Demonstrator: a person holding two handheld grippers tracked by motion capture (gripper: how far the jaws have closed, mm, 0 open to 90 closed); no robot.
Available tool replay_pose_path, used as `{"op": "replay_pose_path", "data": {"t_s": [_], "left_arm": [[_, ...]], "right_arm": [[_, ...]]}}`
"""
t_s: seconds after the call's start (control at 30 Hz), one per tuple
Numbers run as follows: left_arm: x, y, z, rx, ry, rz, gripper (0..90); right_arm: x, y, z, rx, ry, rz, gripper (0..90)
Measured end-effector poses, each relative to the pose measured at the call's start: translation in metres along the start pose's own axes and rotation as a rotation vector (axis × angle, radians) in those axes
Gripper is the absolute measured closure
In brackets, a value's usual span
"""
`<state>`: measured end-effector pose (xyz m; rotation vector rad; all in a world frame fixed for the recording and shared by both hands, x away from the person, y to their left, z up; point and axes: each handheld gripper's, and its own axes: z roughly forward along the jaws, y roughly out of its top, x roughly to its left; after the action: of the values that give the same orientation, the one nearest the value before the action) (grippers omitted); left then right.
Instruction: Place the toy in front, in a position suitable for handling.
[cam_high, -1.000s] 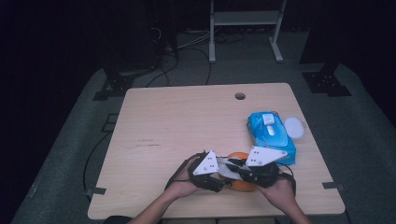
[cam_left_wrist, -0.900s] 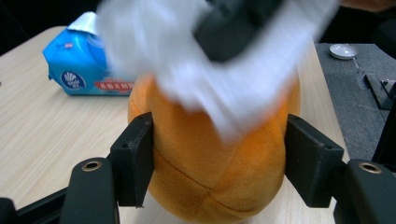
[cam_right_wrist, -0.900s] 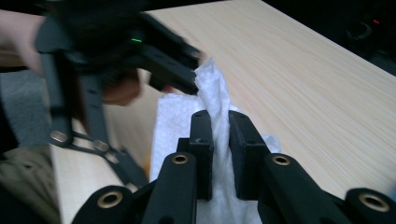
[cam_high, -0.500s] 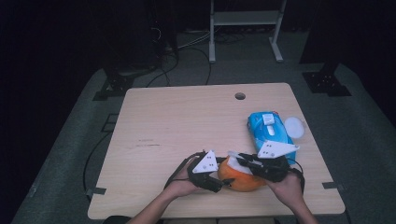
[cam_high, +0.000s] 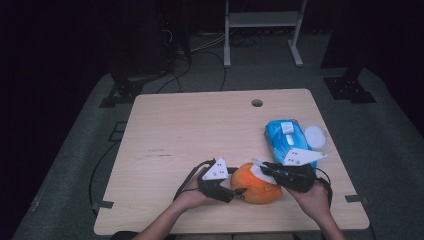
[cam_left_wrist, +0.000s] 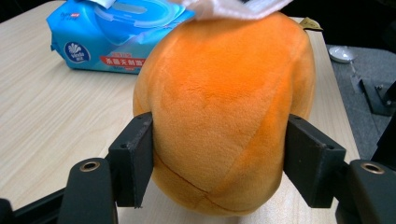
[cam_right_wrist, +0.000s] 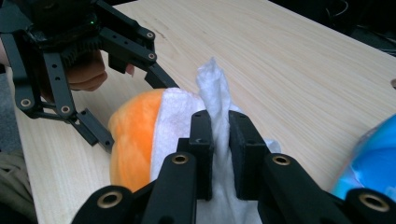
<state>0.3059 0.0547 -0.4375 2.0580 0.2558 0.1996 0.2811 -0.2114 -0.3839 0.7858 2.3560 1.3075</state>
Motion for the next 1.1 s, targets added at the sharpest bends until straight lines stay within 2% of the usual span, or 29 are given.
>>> {"op": "replay_pose_path", "data": {"t_s": [0.13, 0.27, 0.33, 0.4, 0.5, 0.6, 0.73, 0.8, 0.87, 0.93, 0.97, 1.0, 1.03, 1.1], "left_arm": [[-0.003, 0.005, 0.000, -0.011, 0.012, -0.008, 32.8], [-0.008, 0.012, 0.002, -0.032, 0.023, -0.012, 33.1], [-0.009, 0.012, 0.003, -0.028, 0.027, -0.011, 33.0], [-0.007, 0.010, 0.002, -0.026, 0.024, -0.016, 33.0], [-0.003, 0.006, 0.001, -0.023, 0.022, -0.031, 33.0], [0.003, 0.000, 0.001, -0.017, 0.023, -0.042, 32.9], [0.009, -0.008, 0.000, -0.016, 0.009, -0.073, 32.5], [0.010, -0.007, 0.001, -0.012, -0.009, -0.065, 29.4], [0.010, -0.004, 0.000, -0.012, -0.024, -0.062, 20.5], [0.010, 0.000, -0.002, -0.057, -0.025, -0.057, 14.0], [0.009, 0.002, -0.003, -0.075, -0.024, -0.063, 10.8], [0.008, 0.004, -0.004, -0.091, -0.024, -0.066, 9.9], [0.008, 0.005, -0.004, -0.093, -0.028, -0.051, 10.5], [0.006, 0.003, -0.003, -0.070, -0.039, -0.028, 18.9]], "right_arm": [[0.009, 0.005, -0.001, -0.013, 0.006, -0.027, 79.6], [0.027, 0.014, 0.007, -0.038, 0.056, -0.065, 79.6], [0.038, 0.017, 0.013, -0.032, 0.082, -0.090, 79.6], [0.043, 0.018, 0.018, -0.012, 0.078, -0.115, 79.6], [0.036, 0.016, 0.017, -0.010, 0.080, -0.101, 79.7], [0.023, 0.011, 0.011, -0.012, 0.050, -0.068, 79.6], [-0.001, -0.002, 0.002, -0.010, -0.003, 0.005, 79.5], [-0.010, -0.008, 0.000, -0.012, 0.012, 0.045, 79.5], [-0.010, -0.010, 0.001, -0.009, 0.020, 0.049, 79.4], [-0.004, -0.007, 0.004, -0.007, 0.022, 0.023, 79.3], [0.000, -0.005, 0.005, -0.010, 0.041, 0.015, 79.2], [0.004, -0.003, 0.008, -0.015, 0.064, 0.005, 79.1], [0.009, -0.002, 0.011, -0.011, 0.072, -0.013, 79.0], [0.018, 0.002, 0.016, 0.002, 0.066, -0.054, 78.9]]}}
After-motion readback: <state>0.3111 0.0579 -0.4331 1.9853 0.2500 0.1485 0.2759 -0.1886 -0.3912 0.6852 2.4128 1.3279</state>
